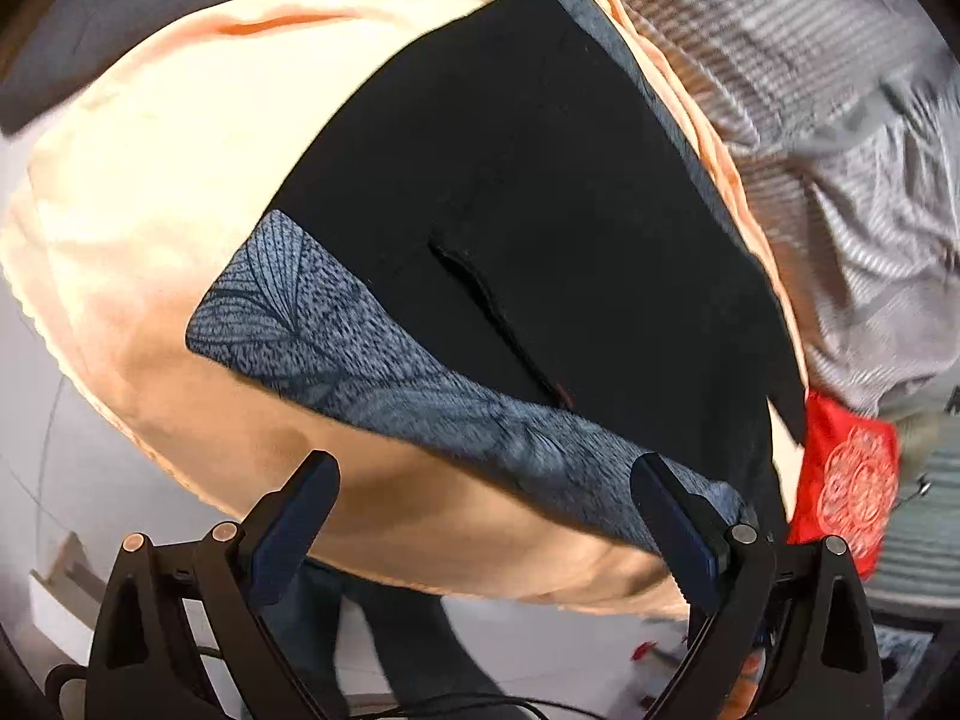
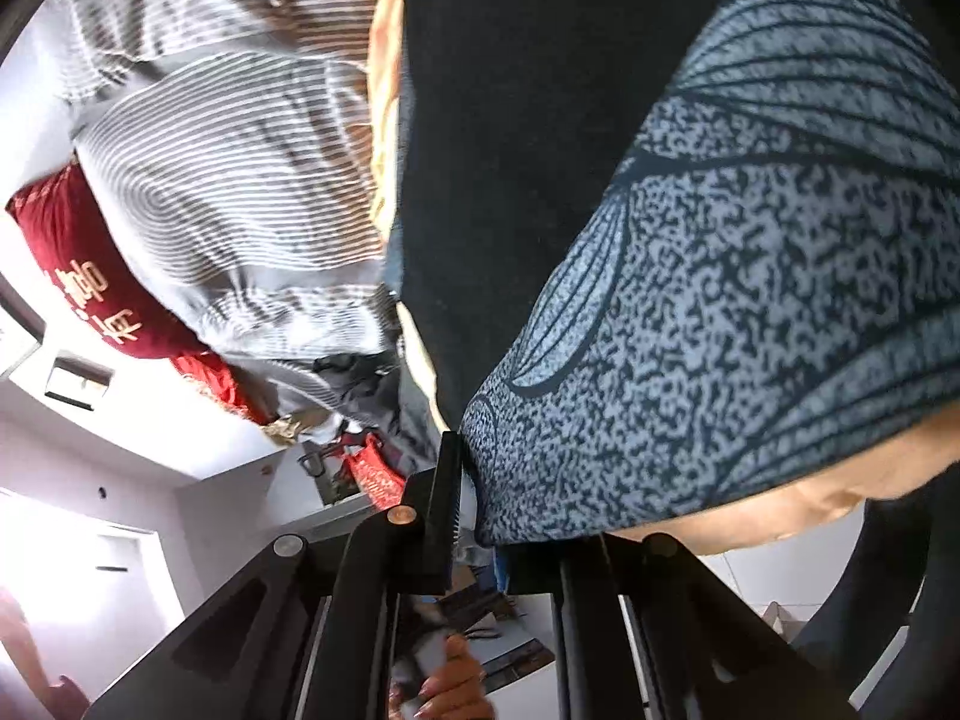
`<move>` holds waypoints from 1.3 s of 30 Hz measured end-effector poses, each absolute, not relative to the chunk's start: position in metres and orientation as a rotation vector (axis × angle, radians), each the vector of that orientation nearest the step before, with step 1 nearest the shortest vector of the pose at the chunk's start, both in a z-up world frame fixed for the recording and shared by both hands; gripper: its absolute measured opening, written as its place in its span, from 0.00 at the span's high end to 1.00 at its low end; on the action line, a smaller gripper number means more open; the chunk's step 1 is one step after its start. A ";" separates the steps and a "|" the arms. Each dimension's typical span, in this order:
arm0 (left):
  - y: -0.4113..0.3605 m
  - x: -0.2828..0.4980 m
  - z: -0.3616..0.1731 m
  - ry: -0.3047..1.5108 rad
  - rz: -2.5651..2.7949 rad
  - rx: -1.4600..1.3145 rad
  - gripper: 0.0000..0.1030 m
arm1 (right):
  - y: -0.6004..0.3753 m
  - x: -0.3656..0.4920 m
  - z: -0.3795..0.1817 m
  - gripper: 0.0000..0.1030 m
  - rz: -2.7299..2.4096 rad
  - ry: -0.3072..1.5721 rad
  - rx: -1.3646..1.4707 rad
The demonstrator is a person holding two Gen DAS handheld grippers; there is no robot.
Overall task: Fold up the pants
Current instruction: 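Lower both tools to the trouser waistband and grasp its patterned edge, then lift the waistband with both grippers and fold it over toward the hems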
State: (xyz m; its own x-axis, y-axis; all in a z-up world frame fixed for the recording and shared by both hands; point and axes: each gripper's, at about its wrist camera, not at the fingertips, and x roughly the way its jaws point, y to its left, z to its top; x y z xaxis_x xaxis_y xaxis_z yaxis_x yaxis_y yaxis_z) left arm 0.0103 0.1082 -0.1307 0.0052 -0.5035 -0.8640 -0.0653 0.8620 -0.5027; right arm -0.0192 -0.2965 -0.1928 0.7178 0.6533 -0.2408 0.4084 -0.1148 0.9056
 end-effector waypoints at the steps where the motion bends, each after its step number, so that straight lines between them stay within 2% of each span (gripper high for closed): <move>1: 0.109 0.011 -0.132 1.539 -0.363 -0.485 0.04 | -0.297 -0.019 -0.189 0.91 0.265 0.843 1.744; 9: 0.112 0.023 -0.148 1.509 -0.341 -0.576 0.05 | -0.297 -0.020 -0.176 0.91 0.291 0.867 1.712; 10: 0.111 0.026 -0.146 1.490 -0.334 -0.559 0.22 | -0.297 -0.020 -0.175 0.91 0.287 0.880 1.699; 11: 0.110 0.028 -0.145 1.484 -0.342 -0.542 0.44 | -0.295 -0.021 -0.174 0.91 0.283 0.890 1.688; 12: 0.106 0.032 -0.145 1.492 -0.362 -0.505 0.51 | -0.296 -0.021 -0.173 0.91 0.278 0.902 1.677; 14: 0.104 0.036 -0.141 1.488 -0.363 -0.433 0.73 | -0.296 -0.023 -0.172 0.91 0.268 0.917 1.661; 17: 0.108 0.038 -0.124 1.461 -0.386 -0.401 0.79 | -0.298 -0.020 -0.163 0.91 0.254 0.939 1.620; 24: 0.091 0.059 -0.070 1.392 -0.437 -0.301 0.80 | -0.318 0.013 -0.118 0.91 0.291 0.999 1.434; 30: 0.050 0.112 -0.040 1.338 -0.434 -0.261 0.80 | -0.360 0.095 -0.085 0.91 0.366 1.070 1.252; 34: 0.017 0.156 -0.041 1.306 -0.399 -0.227 0.80 | -0.383 0.161 -0.093 0.91 0.372 1.152 1.196; 39: -0.018 0.215 -0.074 1.278 -0.300 -0.193 0.79 | -0.403 0.242 -0.137 0.91 0.376 1.254 1.157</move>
